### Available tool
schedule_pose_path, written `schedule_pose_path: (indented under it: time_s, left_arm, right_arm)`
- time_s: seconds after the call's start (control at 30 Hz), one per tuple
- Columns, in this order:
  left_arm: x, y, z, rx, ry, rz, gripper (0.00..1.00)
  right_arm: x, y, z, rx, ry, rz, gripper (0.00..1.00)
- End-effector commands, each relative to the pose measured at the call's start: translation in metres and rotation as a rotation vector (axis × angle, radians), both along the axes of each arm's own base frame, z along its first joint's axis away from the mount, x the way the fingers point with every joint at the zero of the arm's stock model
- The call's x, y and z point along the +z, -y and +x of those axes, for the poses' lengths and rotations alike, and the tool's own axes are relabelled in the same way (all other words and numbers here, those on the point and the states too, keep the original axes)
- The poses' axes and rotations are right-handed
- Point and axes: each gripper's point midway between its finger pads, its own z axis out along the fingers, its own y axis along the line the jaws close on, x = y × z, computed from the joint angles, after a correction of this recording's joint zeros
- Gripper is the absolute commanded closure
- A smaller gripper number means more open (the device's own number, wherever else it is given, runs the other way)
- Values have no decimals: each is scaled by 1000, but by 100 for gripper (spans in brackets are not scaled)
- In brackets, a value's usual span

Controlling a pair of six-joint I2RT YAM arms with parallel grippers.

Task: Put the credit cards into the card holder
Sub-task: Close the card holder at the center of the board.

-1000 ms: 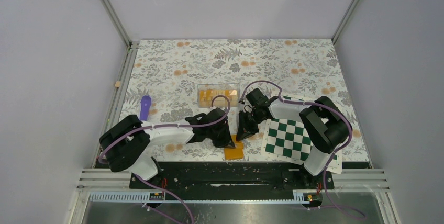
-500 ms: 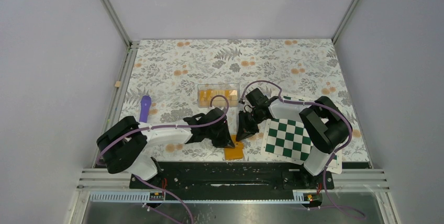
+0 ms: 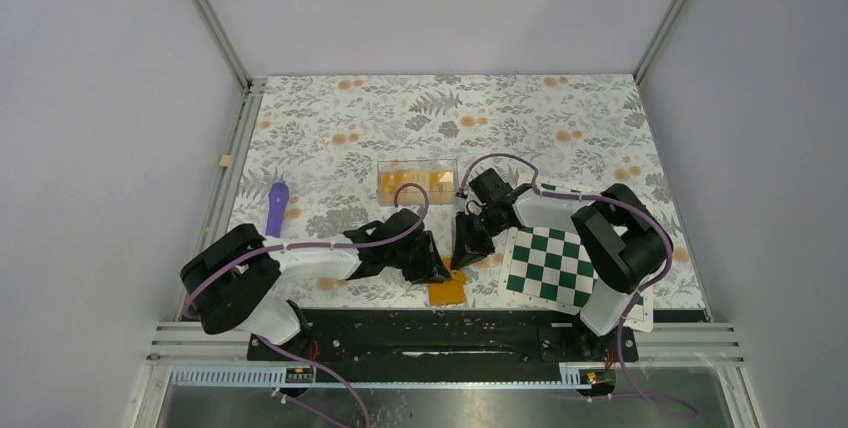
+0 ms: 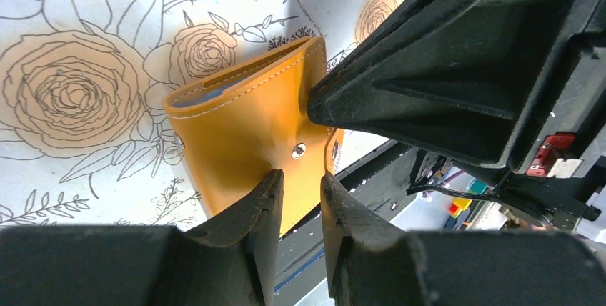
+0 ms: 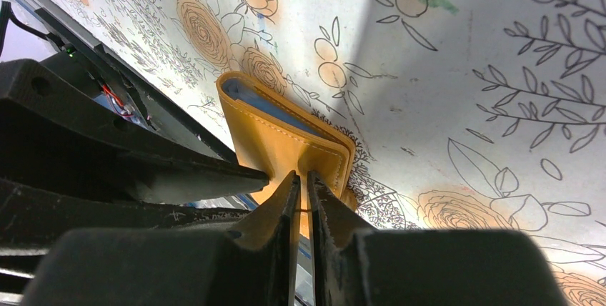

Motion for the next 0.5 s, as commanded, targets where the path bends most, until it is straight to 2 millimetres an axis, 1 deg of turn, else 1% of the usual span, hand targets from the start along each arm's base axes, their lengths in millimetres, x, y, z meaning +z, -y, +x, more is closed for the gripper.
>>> schedule_pose_path:
  time_s: [0.0, 0.23, 0.3, 0.37, 0.47]
  left_arm:
    - [18, 10, 7, 14, 28, -105, 73]
    - [30, 17, 12, 9, 64, -157, 73]
    - [33, 17, 13, 11, 70, -162, 69]
    - [31, 17, 14, 9, 68, -159, 63]
    - [25, 18, 14, -1, 56, -140, 63]
  right_arm:
    - [-23, 22, -11, 30, 9, -138, 84]
    - [-24, 23, -12, 30, 3, -140, 84]
    - [-25, 23, -12, 31, 3, -141, 85]
    - [-25, 23, -12, 31, 0, -141, 84]
    - [-25, 23, -12, 33, 0, -140, 84]
